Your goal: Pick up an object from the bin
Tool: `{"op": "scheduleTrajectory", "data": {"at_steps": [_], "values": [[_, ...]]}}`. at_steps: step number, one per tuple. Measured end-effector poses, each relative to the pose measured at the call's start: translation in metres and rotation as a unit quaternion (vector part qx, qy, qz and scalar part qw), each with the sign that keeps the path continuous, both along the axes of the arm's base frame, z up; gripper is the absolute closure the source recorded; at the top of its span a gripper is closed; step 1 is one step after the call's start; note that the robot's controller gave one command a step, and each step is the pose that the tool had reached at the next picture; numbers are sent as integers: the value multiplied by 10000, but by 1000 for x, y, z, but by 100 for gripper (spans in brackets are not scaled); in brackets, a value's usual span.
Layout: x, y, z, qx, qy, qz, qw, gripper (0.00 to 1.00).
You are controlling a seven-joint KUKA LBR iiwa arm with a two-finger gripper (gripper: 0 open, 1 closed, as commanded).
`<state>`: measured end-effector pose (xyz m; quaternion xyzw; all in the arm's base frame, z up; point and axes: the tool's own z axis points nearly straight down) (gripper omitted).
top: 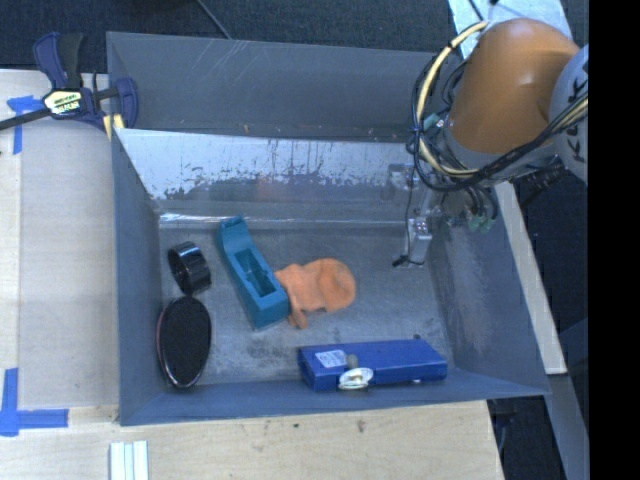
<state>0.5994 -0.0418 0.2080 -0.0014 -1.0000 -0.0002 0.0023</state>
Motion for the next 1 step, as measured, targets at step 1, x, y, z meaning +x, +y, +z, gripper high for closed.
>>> {"op": "scheduleTrajectory", "data": {"at_steps": [1], "values": [[2, 0, 5, -4, -43, 5, 10000, 0]]}}
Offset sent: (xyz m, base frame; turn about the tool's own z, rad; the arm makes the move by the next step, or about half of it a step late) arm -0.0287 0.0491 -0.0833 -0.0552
